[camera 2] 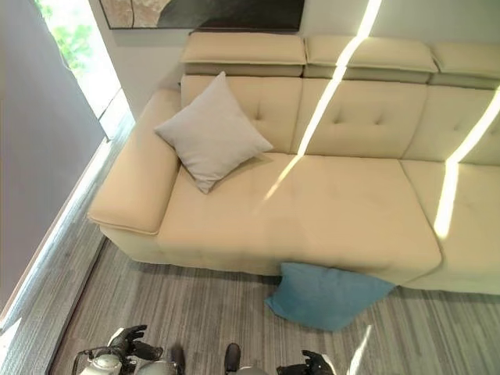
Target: Pick up all the scattered cushions and arrange them neatly on the sofa.
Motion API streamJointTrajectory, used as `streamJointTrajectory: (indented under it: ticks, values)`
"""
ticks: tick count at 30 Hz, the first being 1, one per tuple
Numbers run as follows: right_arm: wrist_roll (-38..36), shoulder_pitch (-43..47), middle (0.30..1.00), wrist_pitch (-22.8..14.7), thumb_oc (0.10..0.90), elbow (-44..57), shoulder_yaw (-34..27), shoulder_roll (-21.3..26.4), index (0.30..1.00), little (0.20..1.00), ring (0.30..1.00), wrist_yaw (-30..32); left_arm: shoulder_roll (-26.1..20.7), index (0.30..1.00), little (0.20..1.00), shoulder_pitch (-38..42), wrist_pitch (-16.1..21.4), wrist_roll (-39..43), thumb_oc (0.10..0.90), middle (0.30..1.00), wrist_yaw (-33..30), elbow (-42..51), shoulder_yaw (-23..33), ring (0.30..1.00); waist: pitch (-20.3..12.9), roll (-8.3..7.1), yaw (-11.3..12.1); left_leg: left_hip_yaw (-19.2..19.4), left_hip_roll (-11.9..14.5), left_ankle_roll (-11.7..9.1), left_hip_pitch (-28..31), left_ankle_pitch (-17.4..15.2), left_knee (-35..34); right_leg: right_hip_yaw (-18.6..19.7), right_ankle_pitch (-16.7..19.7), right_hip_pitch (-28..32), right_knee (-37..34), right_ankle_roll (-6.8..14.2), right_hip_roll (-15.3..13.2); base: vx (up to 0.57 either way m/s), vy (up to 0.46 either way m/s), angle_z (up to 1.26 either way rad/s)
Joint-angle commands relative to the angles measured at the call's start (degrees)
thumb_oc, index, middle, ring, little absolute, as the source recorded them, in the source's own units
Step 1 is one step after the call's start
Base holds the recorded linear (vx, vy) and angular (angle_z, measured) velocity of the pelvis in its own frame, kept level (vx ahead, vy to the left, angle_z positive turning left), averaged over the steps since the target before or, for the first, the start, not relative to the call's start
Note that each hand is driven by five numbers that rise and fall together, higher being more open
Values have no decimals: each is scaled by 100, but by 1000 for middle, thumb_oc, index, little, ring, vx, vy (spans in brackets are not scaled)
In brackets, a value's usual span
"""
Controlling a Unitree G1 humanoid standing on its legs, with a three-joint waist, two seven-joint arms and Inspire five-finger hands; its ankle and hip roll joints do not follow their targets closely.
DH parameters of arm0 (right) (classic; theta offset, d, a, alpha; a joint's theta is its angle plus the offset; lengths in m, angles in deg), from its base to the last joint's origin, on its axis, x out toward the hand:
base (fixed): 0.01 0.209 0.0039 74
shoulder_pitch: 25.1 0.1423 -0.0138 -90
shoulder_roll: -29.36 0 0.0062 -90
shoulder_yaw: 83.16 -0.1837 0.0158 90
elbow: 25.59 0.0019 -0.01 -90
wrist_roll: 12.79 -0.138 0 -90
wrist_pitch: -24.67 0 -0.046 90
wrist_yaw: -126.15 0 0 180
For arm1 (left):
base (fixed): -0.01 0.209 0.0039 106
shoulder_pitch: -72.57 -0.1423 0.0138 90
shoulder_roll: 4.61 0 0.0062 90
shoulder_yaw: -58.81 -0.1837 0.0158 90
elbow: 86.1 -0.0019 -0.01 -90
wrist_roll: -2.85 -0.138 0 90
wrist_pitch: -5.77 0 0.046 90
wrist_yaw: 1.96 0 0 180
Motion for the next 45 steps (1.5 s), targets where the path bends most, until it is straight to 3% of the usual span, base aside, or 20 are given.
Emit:
streamJointTrajectory:
  ticks: [1,4,7,8,9,11,14,17,18,22,28,31,32,34,35,38,41,42,43,45]
  values:
    - [54,-133,900,-92,800,-101,61,208,900,900,900,130,-208,900,900,-252,-85,-13,800,900,-122,-135,-97,900,-123,-32,125,-22,-305,541,-59,200,179,545,-524,411,186,678,-112,265,142,-25]
    - [110,-152,900,-88,800,-122,75,171,900,900,900,123,-197,900,900,-339,-97,-14,800,900,-124,-180,-40,900,-210,-73,168,-90,-387,605,16,144,276,592,-604,463,308,698,-185,274,161,-45]
    - [79,-155,900,-101,800,-48,41,106,900,900,900,61,-221,900,900,-357,-98,0,800,900,-99,-176,-8,900,-275,-97,230,-24,-504,751,280,-22,194,584,-682,376,970,823,-346,209,154,-28]
    - [85,-142,900,-102,800,-30,46,84,900,900,900,40,-241,900,900,-327,-107,-17,800,900,-88,-155,-25,900,-258,-85,224,-2,-535,809,376,-73,142,535,-597,196,1420,919,-418,197,243,-5]
    - [116,-81,900,-70,800,16,104,55,900,900,900,18,-296,900,900,-255,-119,-36,800,900,-86,-79,-100,900,-128,-17,122,-33,-530,906,571,-117,94,518,-237,-307,2395,1050,-488,163,234,-7]
    - [129,-64,900,-103,800,130,146,38,900,900,900,13,-345,900,900,-205,-97,-53,800,900,-75,11,-162,900,-43,64,52,-33,-498,952,754,-176,-7,408,-160,-678,2941,1059,-518,163,167,-4]
    - [159,-44,900,-116,800,180,155,46,900,900,900,42,-386,900,900,-166,-85,-76,800,900,-70,50,-195,900,-40,81,2,-36,-506,946,970,-291,-110,65,-211,-901,2540,970,-639,224,43,21]
    - [178,-21,900,-92,800,159,180,61,900,900,900,49,-392,900,900,-147,-73,-91,800,900,-61,51,-212,900,-28,64,-66,-90,-536,922,1141,-380,-171,2,-197,-1002,1937,949,-576,193,-22,8]
    - [199,-6,900,-79,800,150,186,85,900,900,900,62,-400,900,900,-132,-69,-145,800,900,-66,2,-215,900,-46,-10,-137,-127,-629,912,1287,-494,-192,41,9,-1130,1237,1000,-533,341,-49,2]
    - [233,-52,900,-35,800,141,176,113,900,900,900,41,-403,900,900,-89,-31,-240,800,900,-76,-51,-225,900,64,-64,-348,-392,-747,927,1605,-829,-50,344,453,-1564,468,1159,-402,280,-54,9]
    - [249,-265,900,-16,800,-47,129,133,900,900,900,-7,-322,900,900,-208,-18,-291,800,900,-42,-155,-224,900,-59,-56,-521,-573,-707,860,2039,-1243,132,614,533,-1428,699,1027,-355,295,-122,31]
    - [143,-283,900,-76,800,-16,64,180,900,900,900,-48,-277,900,900,-199,7,-289,800,900,14,-123,-280,900,-118,-29,-562,-423,-604,592,1836,-1029,1078,642,414,-1080,675,856,-297,210,-155,13]
    - [143,-283,900,-76,800,-16,64,180,900,900,900,-48,-277,900,900,-199,6,-289,800,900,14,-123,-280,900,-116,-25,-564,-426,-598,589,1824,-1044,1105,638,415,-1077,672,854,-293,90,-114,29]
    - [88,-183,900,-77,800,19,56,221,900,900,900,2,-281,900,900,-107,-20,-223,800,900,1,-1,-341,900,31,-162,-485,-407,-534,397,938,-441,2674,690,343,-803,567,687,-340,84,-192,29]
    - [25,-131,900,-83,800,61,86,258,900,900,900,13,-279,900,900,-47,-14,-142,800,900,-22,102,-368,900,83,-249,-401,-201,-447,452,545,-372,3170,693,242,-607,456,577,-357,149,-190,19]
    - [-24,-120,900,-80,800,82,97,283,900,900,900,42,-278,900,900,-47,-11,-90,800,900,-45,149,-374,900,59,-298,-308,-46,-418,565,236,-537,2973,712,165,-424,366,564,-372,150,-56,-9]
    - [-33,-141,900,-108,800,96,123,293,900,900,900,45,-270,900,900,-67,1,-113,800,900,-42,178,-401,900,23,-302,-220,-2,-438,664,161,-700,1939,714,33,-234,247,649,-358,238,25,-7]
    - [-28,-127,900,-121,800,117,130,303,900,900,900,60,-266,900,900,-62,-2,-110,800,900,-47,180,-400,900,9,-262,-193,-19,-418,661,117,-637,1574,723,-14,-189,223,663,-322,318,102,7]
    - [-19,-116,900,-131,800,126,134,330,900,900,900,89,-247,900,900,-74,0,-93,800,900,-55,175,-395,900,10,-168,-133,-127,-386,592,37,-272,953,784,-120,-35,151,667,-215,229,83,15]
    - [-8,-125,900,-139,800,122,128,338,900,900,900,114,-242,900,900,-79,1,-81,800,900,-65,165,-393,900,35,-141,-108,-153,-385,560,-6,-99,772,801,-188,61,145,660,-177,207,83,4]
